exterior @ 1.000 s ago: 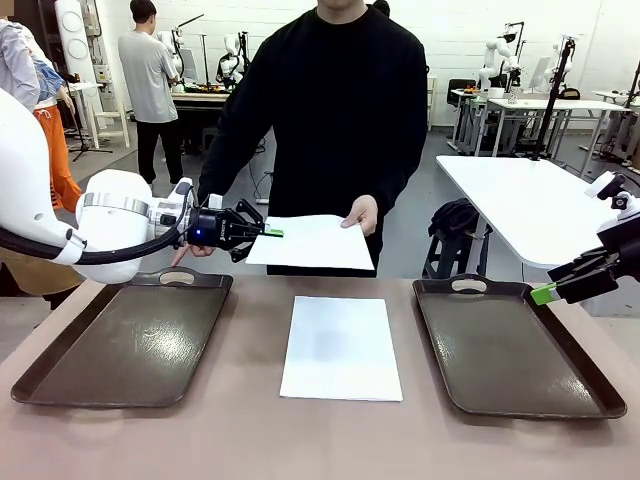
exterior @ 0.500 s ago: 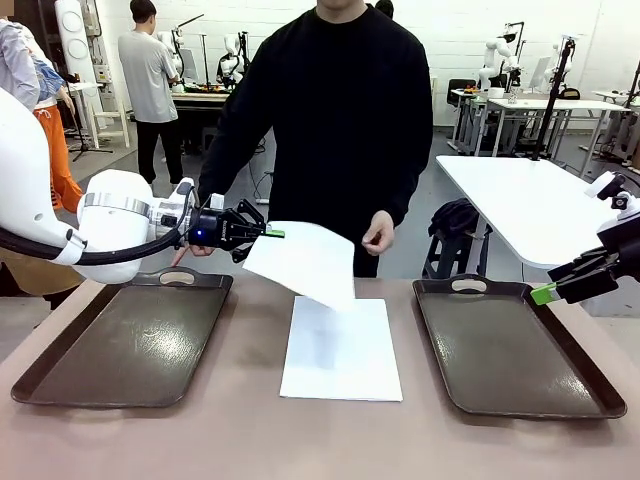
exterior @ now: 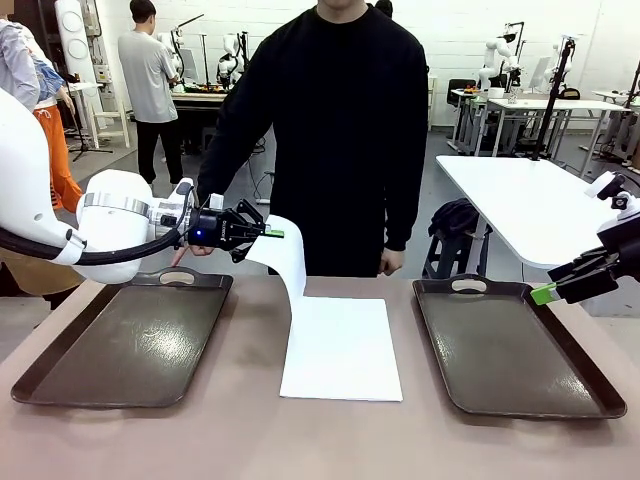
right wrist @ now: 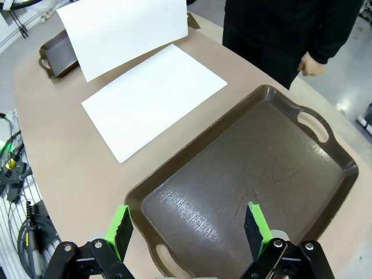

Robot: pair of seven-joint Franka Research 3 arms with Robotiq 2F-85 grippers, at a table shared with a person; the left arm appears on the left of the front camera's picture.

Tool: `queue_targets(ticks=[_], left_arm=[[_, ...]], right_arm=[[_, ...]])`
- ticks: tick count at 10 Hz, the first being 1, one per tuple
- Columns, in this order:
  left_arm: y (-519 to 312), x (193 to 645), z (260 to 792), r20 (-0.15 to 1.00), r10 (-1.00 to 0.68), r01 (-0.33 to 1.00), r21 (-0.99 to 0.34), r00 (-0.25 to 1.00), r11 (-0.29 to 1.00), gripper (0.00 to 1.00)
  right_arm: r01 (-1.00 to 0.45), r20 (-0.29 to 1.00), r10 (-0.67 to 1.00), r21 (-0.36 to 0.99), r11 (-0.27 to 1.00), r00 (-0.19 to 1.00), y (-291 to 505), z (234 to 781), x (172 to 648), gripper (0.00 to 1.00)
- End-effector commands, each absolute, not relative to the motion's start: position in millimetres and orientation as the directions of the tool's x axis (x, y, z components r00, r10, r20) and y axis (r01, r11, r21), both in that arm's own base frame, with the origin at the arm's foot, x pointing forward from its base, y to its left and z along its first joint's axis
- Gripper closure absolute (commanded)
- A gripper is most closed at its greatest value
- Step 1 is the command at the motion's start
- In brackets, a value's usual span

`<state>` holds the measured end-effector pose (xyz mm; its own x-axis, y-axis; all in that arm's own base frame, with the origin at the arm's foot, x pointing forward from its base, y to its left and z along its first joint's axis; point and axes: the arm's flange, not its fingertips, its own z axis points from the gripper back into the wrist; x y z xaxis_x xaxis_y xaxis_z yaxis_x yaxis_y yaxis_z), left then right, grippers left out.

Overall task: Sort the A4 documents.
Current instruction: Receive the A4 Paper, then place the A4 Paper in the designated Handle tray.

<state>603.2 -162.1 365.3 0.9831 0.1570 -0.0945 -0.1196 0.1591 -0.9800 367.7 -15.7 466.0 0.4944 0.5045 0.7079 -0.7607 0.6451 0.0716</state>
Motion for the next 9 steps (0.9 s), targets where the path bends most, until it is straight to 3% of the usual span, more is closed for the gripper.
queue_targets(ticks=[1,8,9], left_arm=[[-162,604,366,-0.101,0.165,-0.128,-0.979,0.981,0.157,1.0],[-162,603,365,-0.095,0.157,-0.12,-0.98,0.983,0.159,0.99],[-149,593,373,-0.05,0.08,-0.063,-0.984,0.996,0.169,0.99]], right_arm=[[-0.776,0.724,0.501,0.076,0.627,0.475,-16,464,372,0.0],[-0.776,0.724,0.501,0.076,0.627,0.475,-16,464,372,0.0],[-0.776,0.724,0.501,0.076,0.627,0.475,-16,464,372,0.0]])
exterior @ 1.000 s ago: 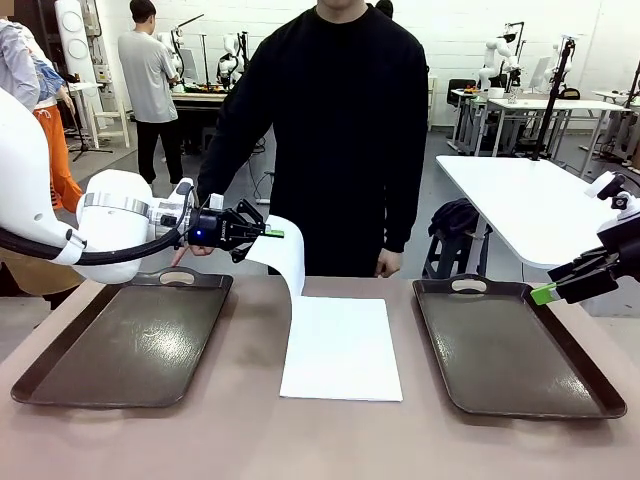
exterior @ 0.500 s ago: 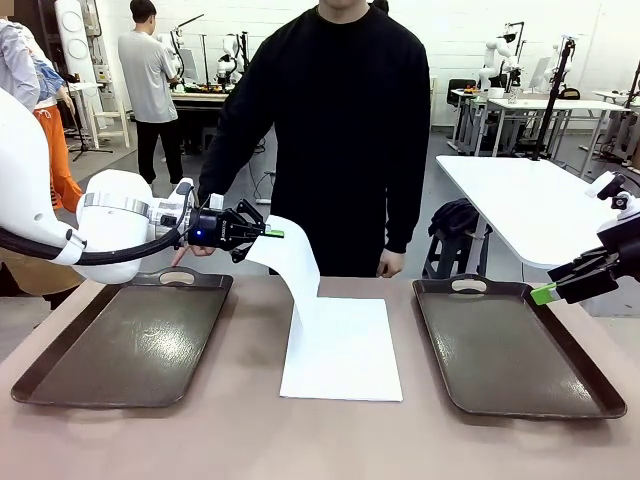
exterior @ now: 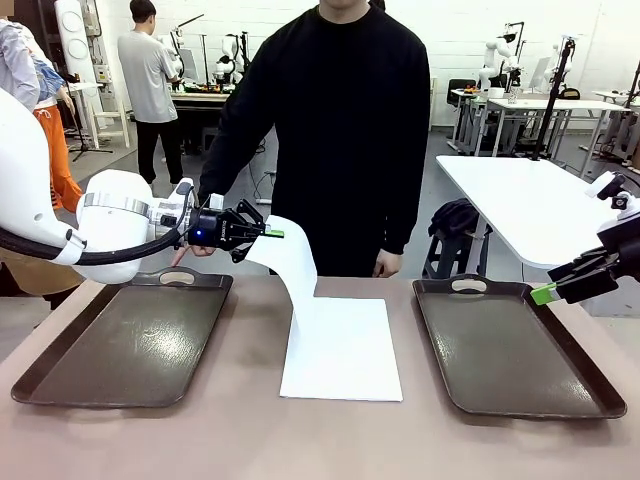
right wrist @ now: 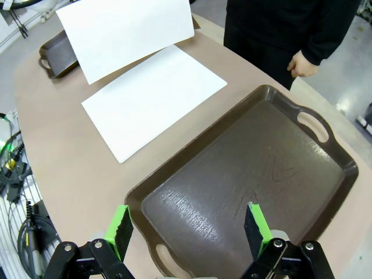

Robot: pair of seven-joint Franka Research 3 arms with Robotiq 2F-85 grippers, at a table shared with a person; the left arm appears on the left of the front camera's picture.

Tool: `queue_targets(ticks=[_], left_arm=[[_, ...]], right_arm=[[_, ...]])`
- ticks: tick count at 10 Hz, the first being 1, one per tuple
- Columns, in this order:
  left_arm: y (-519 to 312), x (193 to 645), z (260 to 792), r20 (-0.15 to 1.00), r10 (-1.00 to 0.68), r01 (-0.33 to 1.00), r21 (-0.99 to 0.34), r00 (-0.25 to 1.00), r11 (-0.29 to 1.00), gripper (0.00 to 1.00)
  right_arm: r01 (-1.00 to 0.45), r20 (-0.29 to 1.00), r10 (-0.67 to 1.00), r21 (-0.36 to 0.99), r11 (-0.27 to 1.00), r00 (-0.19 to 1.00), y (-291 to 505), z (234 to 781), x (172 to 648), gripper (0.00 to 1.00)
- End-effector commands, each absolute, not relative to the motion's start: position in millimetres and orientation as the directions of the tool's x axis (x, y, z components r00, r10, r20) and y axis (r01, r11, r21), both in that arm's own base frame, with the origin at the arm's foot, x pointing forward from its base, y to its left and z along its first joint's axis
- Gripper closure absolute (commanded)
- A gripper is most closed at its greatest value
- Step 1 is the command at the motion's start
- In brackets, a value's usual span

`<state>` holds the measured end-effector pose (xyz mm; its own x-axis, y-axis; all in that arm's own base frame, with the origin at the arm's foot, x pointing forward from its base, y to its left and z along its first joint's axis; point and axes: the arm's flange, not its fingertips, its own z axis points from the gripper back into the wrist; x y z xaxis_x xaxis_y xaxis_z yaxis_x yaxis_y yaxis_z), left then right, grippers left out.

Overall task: Sort the A4 documents.
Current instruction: Place the A4 Paper in the designated Handle tray.

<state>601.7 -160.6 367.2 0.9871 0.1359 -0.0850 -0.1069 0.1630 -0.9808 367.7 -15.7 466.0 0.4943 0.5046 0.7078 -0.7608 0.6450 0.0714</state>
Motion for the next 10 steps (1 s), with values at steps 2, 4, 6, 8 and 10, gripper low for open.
queue_targets(ticks=[2,4,6,8,10], left_arm=[[-122,571,379,0.064,0.035,0.051,-0.955,0.997,0.293,0.99],[-81,555,371,0.156,0.089,0.101,-0.891,0.984,0.442,0.99],[-60,555,354,0.215,0.132,0.118,-0.849,0.968,0.515,0.99],[-36,556,343,0.201,0.109,0.113,-0.839,0.974,0.532,0.99],[-6,562,341,0.183,0.091,0.104,-0.829,0.979,0.549,0.99]], right_arm=[[-0.776,0.724,0.501,0.076,0.627,0.475,-16,464,372,0.0],[-0.776,0.724,0.501,0.076,0.627,0.475,-16,464,372,0.0],[-0.776,0.724,0.501,0.076,0.627,0.475,-16,464,372,0.0],[-0.776,0.724,0.501,0.076,0.627,0.475,-16,464,372,0.0],[-0.776,0.724,0.501,0.076,0.627,0.475,-16,464,372,0.0]])
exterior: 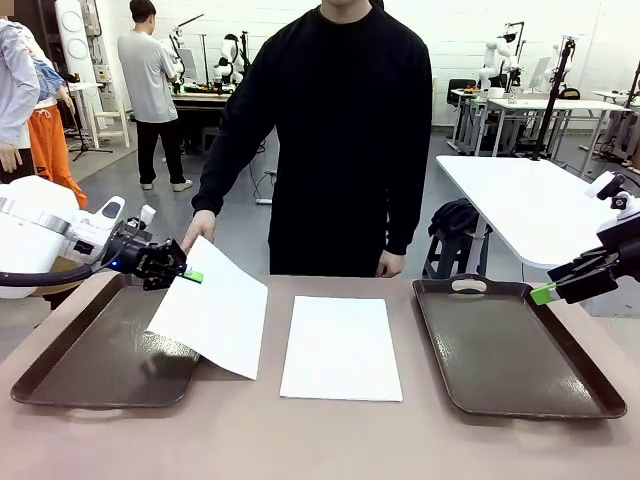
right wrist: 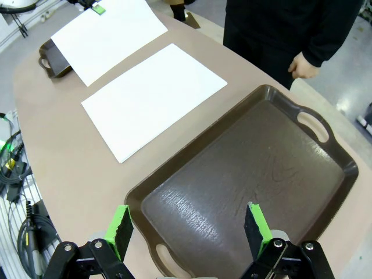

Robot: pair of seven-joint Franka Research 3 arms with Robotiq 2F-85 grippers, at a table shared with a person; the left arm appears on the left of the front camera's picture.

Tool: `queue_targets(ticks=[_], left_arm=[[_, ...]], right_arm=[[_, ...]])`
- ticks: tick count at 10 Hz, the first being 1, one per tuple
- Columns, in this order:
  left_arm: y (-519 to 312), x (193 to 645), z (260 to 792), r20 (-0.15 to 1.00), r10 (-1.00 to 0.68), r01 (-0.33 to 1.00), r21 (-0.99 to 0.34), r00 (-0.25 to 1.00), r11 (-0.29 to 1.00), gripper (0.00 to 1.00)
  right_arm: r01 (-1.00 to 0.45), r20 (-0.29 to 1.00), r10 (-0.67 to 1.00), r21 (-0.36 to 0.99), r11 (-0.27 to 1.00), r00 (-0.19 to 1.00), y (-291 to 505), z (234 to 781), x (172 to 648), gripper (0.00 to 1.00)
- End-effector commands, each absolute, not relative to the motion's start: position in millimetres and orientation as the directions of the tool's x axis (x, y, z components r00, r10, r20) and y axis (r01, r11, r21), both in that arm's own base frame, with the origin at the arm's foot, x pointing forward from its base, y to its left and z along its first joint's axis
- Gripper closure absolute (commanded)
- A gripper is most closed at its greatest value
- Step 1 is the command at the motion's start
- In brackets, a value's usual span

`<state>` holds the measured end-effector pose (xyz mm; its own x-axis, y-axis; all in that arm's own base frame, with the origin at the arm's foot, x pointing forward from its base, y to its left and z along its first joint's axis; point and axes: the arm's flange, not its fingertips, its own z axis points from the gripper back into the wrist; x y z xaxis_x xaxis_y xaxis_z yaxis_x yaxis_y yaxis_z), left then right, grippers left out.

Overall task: Sort the A4 documents.
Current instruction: Place the A4 Paper in the designated Handle tray.

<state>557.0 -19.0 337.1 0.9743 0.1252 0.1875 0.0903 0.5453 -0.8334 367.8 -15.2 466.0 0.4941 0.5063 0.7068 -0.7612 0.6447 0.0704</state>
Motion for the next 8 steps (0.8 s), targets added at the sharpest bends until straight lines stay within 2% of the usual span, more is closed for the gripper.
queue_targets(ticks=[1,5,8], left_arm=[[9,573,337,0.169,0.085,0.089,-0.807,0.982,0.583,0.99],[56,604,331,0.11,0.065,0.035,-0.727,0.992,0.686,0.99],[66,610,316,0.062,0.051,0.001,-0.641,0.997,0.767,0.99]], right_arm=[[-0.776,0.724,0.501,0.076,0.627,0.475,-16,464,372,0.0],[-0.776,0.724,0.501,0.076,0.627,0.475,-16,464,372,0.0],[-0.776,0.724,0.501,0.076,0.627,0.475,-16,464,372,0.0]])
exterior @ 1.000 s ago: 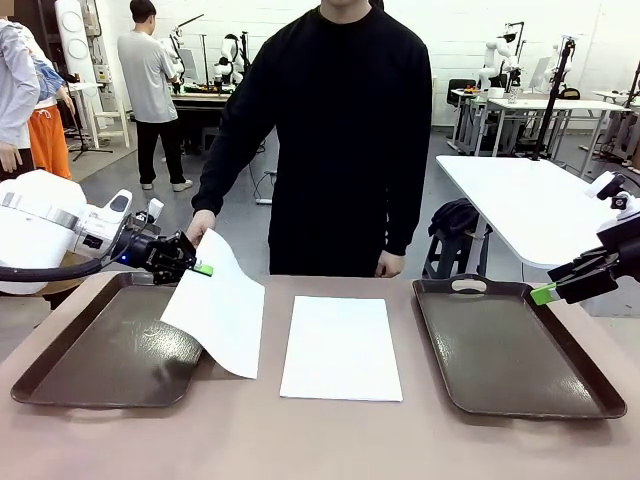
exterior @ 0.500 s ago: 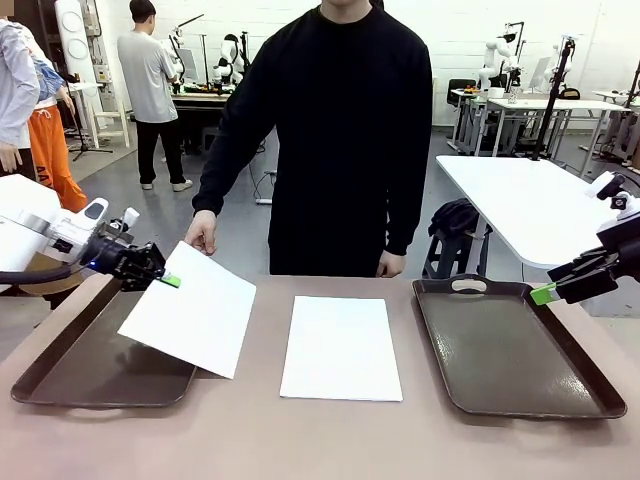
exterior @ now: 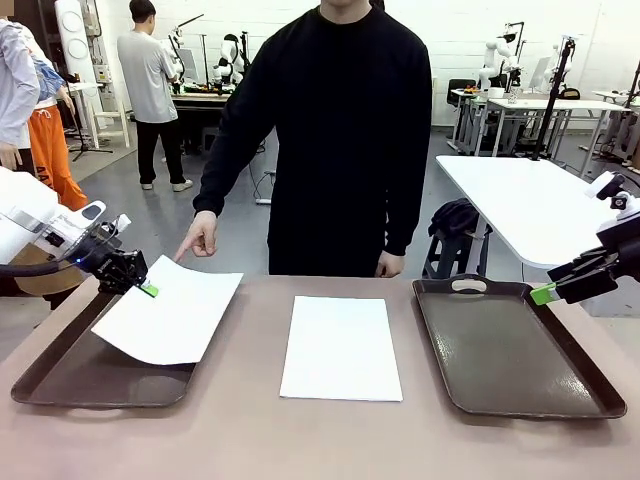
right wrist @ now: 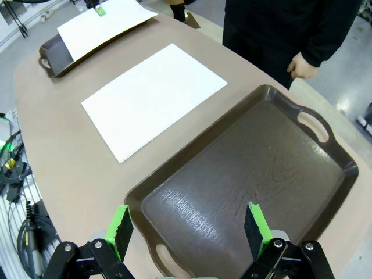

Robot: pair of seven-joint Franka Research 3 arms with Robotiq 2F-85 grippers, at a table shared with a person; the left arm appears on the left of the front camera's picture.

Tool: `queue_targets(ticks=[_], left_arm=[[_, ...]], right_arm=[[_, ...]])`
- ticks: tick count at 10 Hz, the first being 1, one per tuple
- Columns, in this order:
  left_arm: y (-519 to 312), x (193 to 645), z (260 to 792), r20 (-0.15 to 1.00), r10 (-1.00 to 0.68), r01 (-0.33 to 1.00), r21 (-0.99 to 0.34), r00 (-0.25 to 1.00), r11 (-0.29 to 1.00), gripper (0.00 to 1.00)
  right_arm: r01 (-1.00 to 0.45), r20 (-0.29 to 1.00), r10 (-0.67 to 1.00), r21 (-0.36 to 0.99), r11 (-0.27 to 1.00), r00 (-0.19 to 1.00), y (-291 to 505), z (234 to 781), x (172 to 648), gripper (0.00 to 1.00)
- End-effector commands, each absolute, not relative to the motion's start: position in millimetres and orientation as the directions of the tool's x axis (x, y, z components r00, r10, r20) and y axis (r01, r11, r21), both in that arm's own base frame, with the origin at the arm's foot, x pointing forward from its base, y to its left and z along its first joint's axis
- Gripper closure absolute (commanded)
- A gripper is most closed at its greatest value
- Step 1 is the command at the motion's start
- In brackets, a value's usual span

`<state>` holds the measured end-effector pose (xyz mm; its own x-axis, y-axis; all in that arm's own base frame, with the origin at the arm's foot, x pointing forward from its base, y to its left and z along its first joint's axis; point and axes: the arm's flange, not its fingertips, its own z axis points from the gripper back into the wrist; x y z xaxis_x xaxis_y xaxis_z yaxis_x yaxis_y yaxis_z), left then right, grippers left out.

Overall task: Sort the A4 documents.
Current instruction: Place the A4 Paper in the designated Handle tray.

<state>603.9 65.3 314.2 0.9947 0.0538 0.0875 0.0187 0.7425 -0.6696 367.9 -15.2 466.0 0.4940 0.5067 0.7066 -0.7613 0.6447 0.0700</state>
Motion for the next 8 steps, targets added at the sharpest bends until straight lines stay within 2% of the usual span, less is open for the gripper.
queue_targets(ticks=[1,8], left_arm=[[68,609,313,0.055,0.05,-0.004,-0.627,0.997,0.779,0.99],[86,577,319,0.059,0.114,-0.058,-0.586,0.992,0.808,0.99]], right_arm=[[-0.776,0.724,0.501,0.076,0.627,0.475,-16,464,372,0.0],[-0.776,0.724,0.501,0.076,0.627,0.475,-16,464,372,0.0]])
